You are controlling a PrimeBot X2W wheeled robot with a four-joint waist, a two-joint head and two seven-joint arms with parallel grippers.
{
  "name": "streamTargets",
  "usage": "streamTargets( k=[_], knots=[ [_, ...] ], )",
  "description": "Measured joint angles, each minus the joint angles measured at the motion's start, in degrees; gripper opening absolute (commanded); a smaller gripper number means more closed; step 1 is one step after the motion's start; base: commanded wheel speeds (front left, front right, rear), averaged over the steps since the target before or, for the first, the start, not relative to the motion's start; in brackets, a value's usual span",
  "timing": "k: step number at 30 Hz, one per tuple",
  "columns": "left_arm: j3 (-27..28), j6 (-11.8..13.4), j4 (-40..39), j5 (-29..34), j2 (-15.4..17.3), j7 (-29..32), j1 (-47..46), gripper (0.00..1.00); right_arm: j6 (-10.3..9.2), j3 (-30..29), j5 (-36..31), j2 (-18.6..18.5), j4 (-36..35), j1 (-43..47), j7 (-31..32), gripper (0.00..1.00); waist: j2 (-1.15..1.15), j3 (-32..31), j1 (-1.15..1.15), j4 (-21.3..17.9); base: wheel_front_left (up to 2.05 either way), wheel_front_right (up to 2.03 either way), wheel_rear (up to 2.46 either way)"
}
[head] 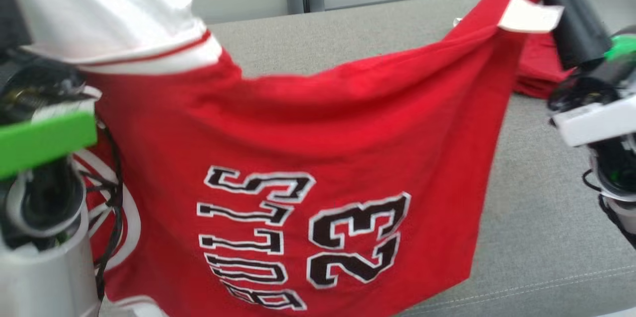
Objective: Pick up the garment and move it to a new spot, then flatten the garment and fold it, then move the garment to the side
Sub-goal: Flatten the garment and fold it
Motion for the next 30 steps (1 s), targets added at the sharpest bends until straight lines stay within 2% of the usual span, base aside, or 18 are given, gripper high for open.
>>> streamTargets(
  k=[3,6,8,10,12,14,18,21,24,27,30],
  knots=[
    [0.32,1.15,9.53,0.21,0.98,2.02,-0.63,0.00,-1.13,3.08,-0.75,1.04,8.03,-3.35,3.57,0.00,0.00,1.52,0.00,0.14,0.00,0.00,0.00],
    [0.92,1.60,18.48,1.94,2.25,2.35,-5.42,0.00,-2.88,2.31,-4.24,4.22,14.88,-13.65,3.50,0.00,0.00,2.97,0.00,0.32,0.00,0.00,0.00],
    [2.23,1.64,20.45,2.57,2.53,1.22,-11.06,0.00,-4.17,-0.52,-5.11,7.47,16.83,-21.64,1.29,0.00,0.00,3.54,0.00,0.41,0.00,0.00,0.00],
    [2.47,1.36,20.36,3.27,2.96,-0.02,-17.58,0.00,-4.65,-1.57,-6.05,9.57,17.40,-27.94,-0.69,0.00,0.00,3.60,0.00,0.45,0.00,0.00,0.00],
    [2.24,0.47,20.00,2.93,2.65,-0.86,-21.72,0.00,-4.64,-0.98,-6.49,10.50,18.68,-29.93,-1.23,0.00,0.00,3.38,0.00,0.45,0.00,0.00,0.00],
    [1.85,-0.11,19.64,1.77,1.94,-0.87,-22.07,0.00,-4.60,1.09,-6.50,10.70,21.13,-28.58,-0.97,0.00,0.00,3.33,0.00,0.60,0.00,0.00,0.00],
    [-0.08,-1.13,20.81,-0.97,0.94,1.14,-14.81,0.00,-4.60,4.35,-5.37,10.96,27.30,-20.00,1.26,0.00,0.00,4.19,0.00,0.74,0.00,0.00,0.00],
    [-1.05,-1.65,23.30,-3.09,0.18,1.98,-4.32,0.00,-4.56,6.35,-3.88,11.12,32.55,-12.42,2.43,0.00,0.00,5.43,0.00,0.83,0.00,0.00,0.00],
    [-1.27,-1.66,27.33,-3.94,-1.02,1.69,7.26,0.00,-3.45,8.54,-2.77,12.14,37.45,-5.76,2.60,0.00,0.00,6.88,0.00,0.93,0.00,0.00,0.00],
    [0.38,-1.65,31.40,-4.76,-1.67,-0.97,15.96,0.00,-2.74,10.03,-2.58,13.35,41.84,-1.25,2.27,0.00,0.00,8.37,0.00,1.03,0.00,0.00,0.00],
    [2.34,-1.75,34.29,-6.53,-2.52,-4.55,19.85,0.00,-1.07,9.91,-1.29,15.01,44.24,0.95,0.65,0.00,0.00,9.57,0.00,1.23,0.00,0.00,0.00]
  ],
)
